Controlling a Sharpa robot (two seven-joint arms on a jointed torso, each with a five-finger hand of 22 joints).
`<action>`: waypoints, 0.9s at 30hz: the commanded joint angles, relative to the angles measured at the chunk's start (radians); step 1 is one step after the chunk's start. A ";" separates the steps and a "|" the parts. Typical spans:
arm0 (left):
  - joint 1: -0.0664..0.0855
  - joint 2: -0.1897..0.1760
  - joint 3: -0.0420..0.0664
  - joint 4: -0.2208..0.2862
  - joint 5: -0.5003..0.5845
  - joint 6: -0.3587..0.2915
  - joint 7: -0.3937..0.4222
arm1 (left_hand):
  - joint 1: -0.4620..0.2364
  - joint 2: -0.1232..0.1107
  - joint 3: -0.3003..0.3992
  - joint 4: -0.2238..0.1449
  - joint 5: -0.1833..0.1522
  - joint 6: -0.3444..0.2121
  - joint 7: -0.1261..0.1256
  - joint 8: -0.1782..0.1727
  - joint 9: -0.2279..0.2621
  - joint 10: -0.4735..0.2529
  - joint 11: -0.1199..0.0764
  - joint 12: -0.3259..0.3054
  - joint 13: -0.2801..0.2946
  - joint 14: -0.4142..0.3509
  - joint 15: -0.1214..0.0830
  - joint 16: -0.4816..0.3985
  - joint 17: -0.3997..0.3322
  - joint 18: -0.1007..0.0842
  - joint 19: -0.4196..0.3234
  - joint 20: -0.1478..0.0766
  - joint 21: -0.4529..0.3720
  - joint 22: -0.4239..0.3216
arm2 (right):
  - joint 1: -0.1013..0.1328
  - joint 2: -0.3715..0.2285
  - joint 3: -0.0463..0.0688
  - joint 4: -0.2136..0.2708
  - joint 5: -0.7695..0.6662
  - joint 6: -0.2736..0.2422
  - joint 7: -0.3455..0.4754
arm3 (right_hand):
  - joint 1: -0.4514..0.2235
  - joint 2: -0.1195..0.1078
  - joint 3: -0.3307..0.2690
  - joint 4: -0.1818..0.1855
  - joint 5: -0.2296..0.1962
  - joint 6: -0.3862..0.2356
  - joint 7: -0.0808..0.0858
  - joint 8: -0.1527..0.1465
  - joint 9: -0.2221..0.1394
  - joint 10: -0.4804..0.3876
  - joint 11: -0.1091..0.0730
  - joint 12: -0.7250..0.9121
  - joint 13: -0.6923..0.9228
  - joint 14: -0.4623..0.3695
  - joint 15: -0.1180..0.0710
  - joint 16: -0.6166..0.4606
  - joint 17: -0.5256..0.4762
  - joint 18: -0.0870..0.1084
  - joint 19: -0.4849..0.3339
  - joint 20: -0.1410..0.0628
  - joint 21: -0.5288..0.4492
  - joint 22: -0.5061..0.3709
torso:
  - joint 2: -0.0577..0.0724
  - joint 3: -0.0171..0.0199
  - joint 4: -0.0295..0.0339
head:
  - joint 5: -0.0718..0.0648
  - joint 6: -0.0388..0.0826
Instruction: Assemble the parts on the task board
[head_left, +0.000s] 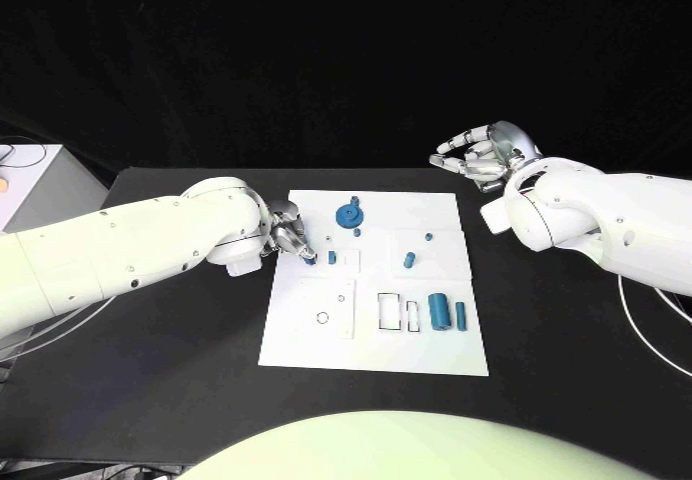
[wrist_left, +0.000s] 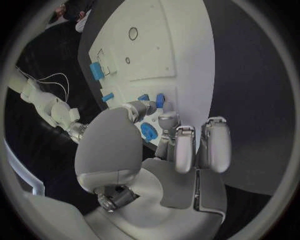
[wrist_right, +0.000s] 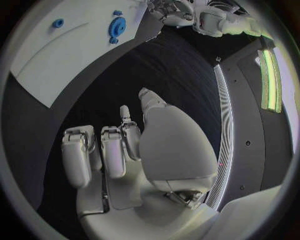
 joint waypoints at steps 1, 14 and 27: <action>-0.001 -0.001 0.000 0.005 -0.001 -0.017 0.008 | -0.001 0.009 0.199 -0.200 0.004 0.008 0.000 0.004 0.001 0.007 -0.002 0.006 0.002 0.104 -0.006 0.004 0.263 -0.018 0.005 -0.003 0.006 0.050 | -0.001 0.000 0.000 0.001 -0.005 0.011 0.012 | -0.011 0.001 0.006 0.000 0.000 -0.007 0.003 0.003 -0.001 -0.006 -0.001 -0.005 0.096 0.077 0.007 -0.007 0.148 -0.006 0.089 0.007 -0.006 0.241 | 0.000 -0.0004 0.0004 | -0.001 0.000; -0.003 -0.004 0.001 0.013 -0.006 -0.046 0.019 | -0.001 0.009 0.200 -0.201 0.004 0.008 0.000 0.004 0.001 0.008 -0.002 0.006 0.002 0.104 -0.006 0.004 0.263 -0.018 0.005 -0.003 0.006 0.049 | -0.001 0.001 0.000 0.000 -0.005 0.012 0.012 | -0.011 0.001 0.006 0.000 0.000 -0.007 0.003 0.003 -0.001 -0.006 -0.001 -0.005 0.096 0.077 0.007 -0.007 0.148 -0.006 0.089 0.007 -0.006 0.241 | 0.001 -0.0006 0.0008 | -0.001 0.000; -0.003 -0.002 0.001 0.014 -0.025 -0.055 0.028 | -0.001 0.009 0.200 -0.201 0.004 0.008 0.000 0.004 0.001 0.008 -0.002 0.006 0.002 0.104 -0.006 0.004 0.263 -0.018 0.005 -0.003 0.006 0.049 | -0.003 0.001 0.000 -0.001 -0.005 0.013 0.012 | -0.011 0.001 0.006 0.000 0.000 -0.007 0.003 0.003 -0.001 -0.006 -0.001 -0.005 0.096 0.077 0.007 -0.007 0.148 -0.006 0.089 0.007 -0.006 0.241 | 0.000 -0.0003 -0.0003 | 0.000 0.000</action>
